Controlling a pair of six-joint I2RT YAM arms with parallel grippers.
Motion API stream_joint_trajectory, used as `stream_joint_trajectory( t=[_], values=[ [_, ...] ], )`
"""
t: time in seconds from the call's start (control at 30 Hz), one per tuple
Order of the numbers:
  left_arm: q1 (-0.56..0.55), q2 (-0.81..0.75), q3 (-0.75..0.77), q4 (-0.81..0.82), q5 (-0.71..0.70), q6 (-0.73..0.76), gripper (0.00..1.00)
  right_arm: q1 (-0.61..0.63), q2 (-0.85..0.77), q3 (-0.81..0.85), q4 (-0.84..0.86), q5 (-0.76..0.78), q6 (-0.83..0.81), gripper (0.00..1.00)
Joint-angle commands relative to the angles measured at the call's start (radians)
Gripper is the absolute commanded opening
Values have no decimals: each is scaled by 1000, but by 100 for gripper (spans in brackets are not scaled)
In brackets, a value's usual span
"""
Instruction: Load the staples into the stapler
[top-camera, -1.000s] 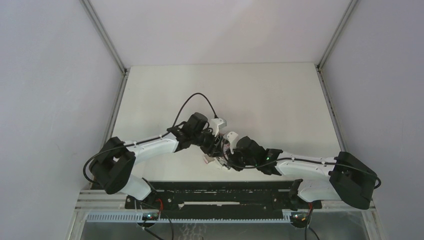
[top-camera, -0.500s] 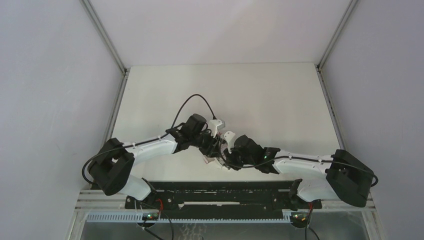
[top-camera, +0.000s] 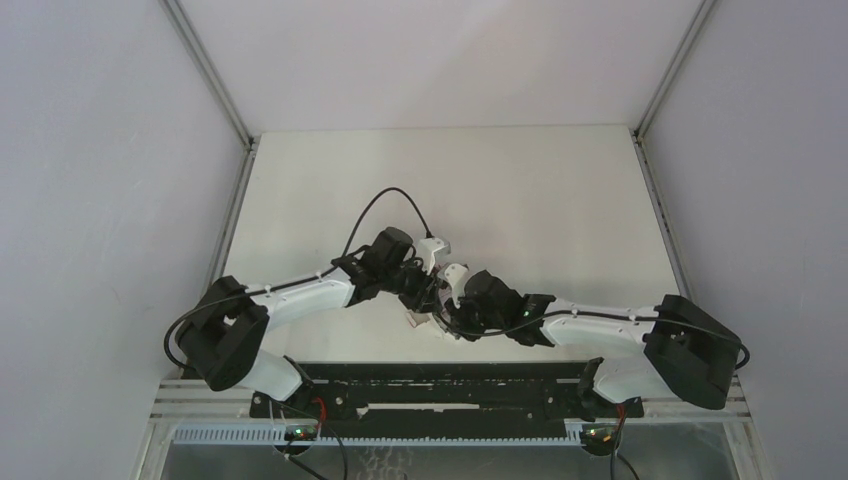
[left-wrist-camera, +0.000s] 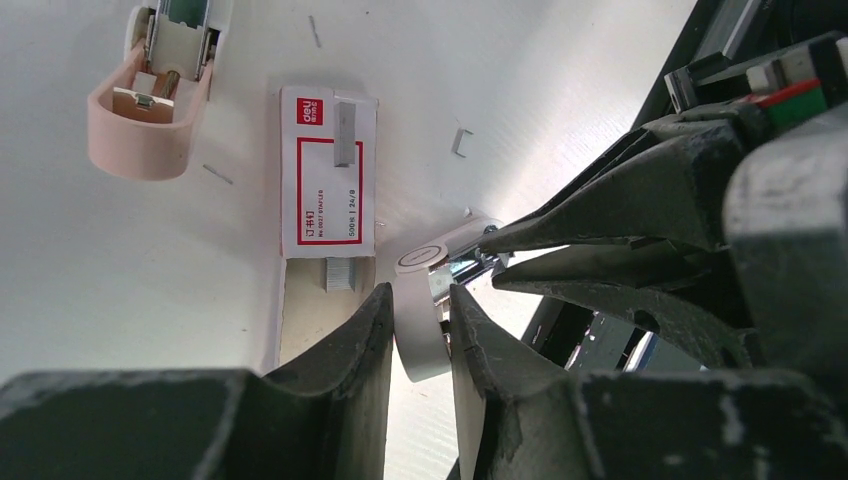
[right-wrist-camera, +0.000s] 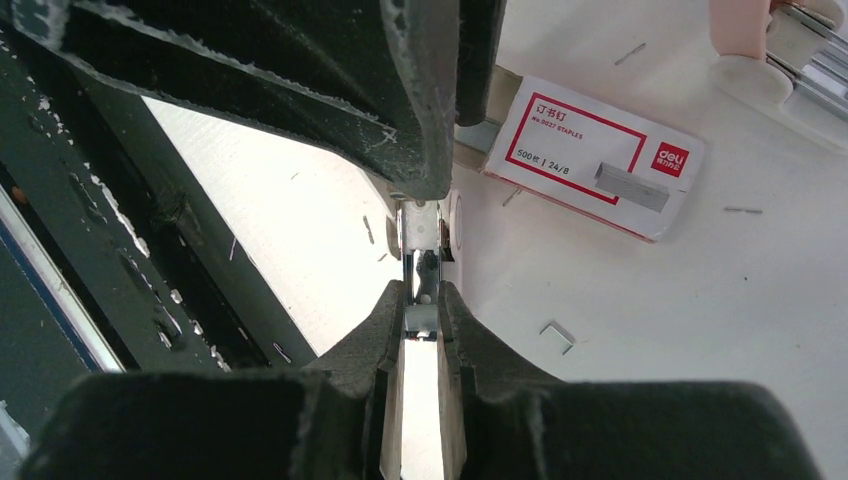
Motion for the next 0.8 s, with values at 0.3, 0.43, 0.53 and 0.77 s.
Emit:
stream_joint_trajectory(
  t=[0.3, 0.43, 0.53, 0.77],
  values=[
    [6, -27, -18, 39, 33, -11, 27, 42, 55, 62, -3, 77, -23, 9],
    [6, -26, -19, 44, 34, -14, 26, 45, 52, 63, -9, 85, -21, 9],
    [7, -26, -19, 47, 36, -13, 26, 46, 52, 65, -12, 85, -17, 14],
    [6, -27, -20, 47, 36, -15, 26, 48, 24, 67, -13, 86, -10, 24]
  ],
)
